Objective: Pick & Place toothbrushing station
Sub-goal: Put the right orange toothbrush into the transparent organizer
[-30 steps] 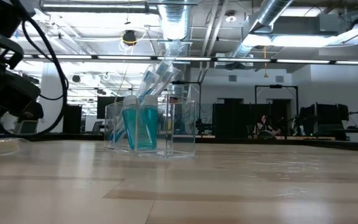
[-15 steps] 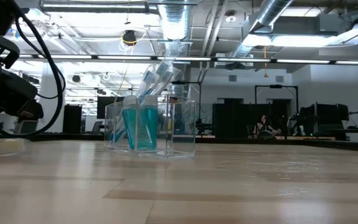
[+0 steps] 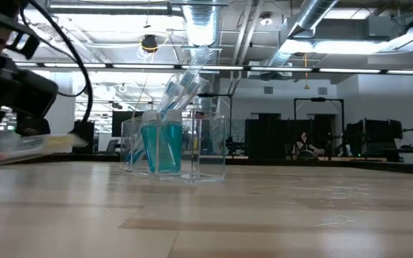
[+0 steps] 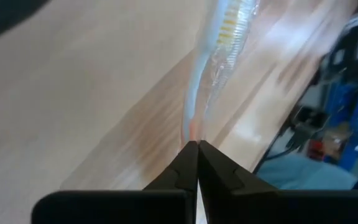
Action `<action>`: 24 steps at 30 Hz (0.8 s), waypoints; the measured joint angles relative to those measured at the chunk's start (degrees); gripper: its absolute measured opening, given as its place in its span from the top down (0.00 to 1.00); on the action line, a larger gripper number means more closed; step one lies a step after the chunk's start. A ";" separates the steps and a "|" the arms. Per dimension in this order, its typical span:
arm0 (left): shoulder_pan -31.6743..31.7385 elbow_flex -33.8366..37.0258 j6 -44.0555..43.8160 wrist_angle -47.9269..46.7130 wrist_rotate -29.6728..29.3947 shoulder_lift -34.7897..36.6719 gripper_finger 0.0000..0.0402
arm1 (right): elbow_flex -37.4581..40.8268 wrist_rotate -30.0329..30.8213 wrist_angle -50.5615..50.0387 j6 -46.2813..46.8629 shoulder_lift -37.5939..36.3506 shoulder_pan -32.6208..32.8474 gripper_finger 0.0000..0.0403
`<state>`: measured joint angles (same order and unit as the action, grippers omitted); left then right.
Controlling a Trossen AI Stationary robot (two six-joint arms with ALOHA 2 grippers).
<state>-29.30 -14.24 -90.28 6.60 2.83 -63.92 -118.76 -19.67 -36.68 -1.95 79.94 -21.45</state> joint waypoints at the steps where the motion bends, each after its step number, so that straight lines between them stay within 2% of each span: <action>1: 0.00 0.00 0.01 1.12 -1.45 0.09 1.00 | 0.00 0.01 0.12 0.00 0.00 0.00 0.28; 8: 0.00 0.00 4.86 8.41 -14.35 3.68 1.00 | 0.00 0.20 3.27 1.00 0.00 0.00 0.28; 13: 0.00 0.00 12.77 11.20 -22.35 8.85 1.00 | 0.00 1.71 4.77 1.88 0.00 -0.08 0.28; 20: 0.34 -2.06 36.11 23.36 -35.22 16.10 1.00 | 0.00 1.96 4.16 7.72 1.25 -0.74 0.28; 24: 2.47 -7.69 48.98 24.05 -36.27 17.59 1.00 | 0.04 1.66 2.89 9.28 3.28 0.40 0.28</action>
<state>-26.83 -21.93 -41.30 30.65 -33.45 -46.33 -118.72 -18.02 -33.78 7.32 83.22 -21.06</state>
